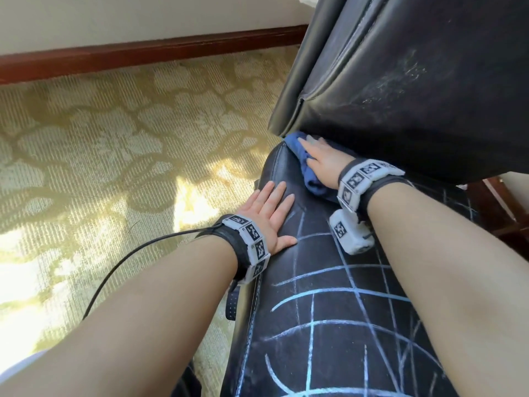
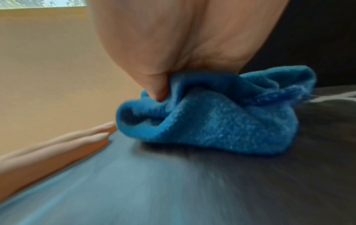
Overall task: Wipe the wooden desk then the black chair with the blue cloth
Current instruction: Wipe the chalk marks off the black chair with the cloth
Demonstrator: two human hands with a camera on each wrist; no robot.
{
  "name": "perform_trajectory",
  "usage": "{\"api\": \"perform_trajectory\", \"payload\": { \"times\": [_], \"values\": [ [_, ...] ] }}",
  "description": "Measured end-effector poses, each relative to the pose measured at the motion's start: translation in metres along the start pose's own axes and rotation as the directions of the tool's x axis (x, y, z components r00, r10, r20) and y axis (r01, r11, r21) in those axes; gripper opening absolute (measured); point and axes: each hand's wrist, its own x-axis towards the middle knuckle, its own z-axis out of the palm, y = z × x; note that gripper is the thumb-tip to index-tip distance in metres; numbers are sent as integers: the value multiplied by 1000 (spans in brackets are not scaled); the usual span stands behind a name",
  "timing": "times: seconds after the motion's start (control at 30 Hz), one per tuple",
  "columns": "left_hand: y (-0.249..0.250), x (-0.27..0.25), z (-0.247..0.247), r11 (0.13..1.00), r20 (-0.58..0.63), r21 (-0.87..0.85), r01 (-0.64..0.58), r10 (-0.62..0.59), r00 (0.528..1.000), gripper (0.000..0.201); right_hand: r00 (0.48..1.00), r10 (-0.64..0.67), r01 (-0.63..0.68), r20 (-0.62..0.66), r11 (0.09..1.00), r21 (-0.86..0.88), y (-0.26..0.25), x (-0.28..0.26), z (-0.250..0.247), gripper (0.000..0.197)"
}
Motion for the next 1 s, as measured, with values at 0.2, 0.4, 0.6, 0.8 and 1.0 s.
{"api": "perform_trajectory", "payload": {
  "times": [0.2, 0.4, 0.6, 0.8, 1.0],
  "values": [
    [-5, -9, 2, 995, 7, 65, -70, 70, 998, 86, 985, -120, 134, 128, 985, -113, -12, -25, 12, 56],
    [-9, -27, 18, 980, 13, 137, -142, 141, 990, 93, 906, -365, 422, 216, 825, -375, -51, 6, 6, 48],
    [-9, -28, 19, 983, 26, 123, -137, 135, 990, 93, 993, -111, 108, -28, 990, -96, -33, 2, 16, 53],
    [-8, -23, 18, 987, 12, 107, -120, 119, 993, 94, 899, -366, 435, 242, 810, -392, -59, -13, 22, 46],
    [-10, -22, 16, 981, -2, 150, -124, 126, 992, 93, 973, -206, 228, 103, 924, -306, -43, 5, 8, 49]
  ]
}}
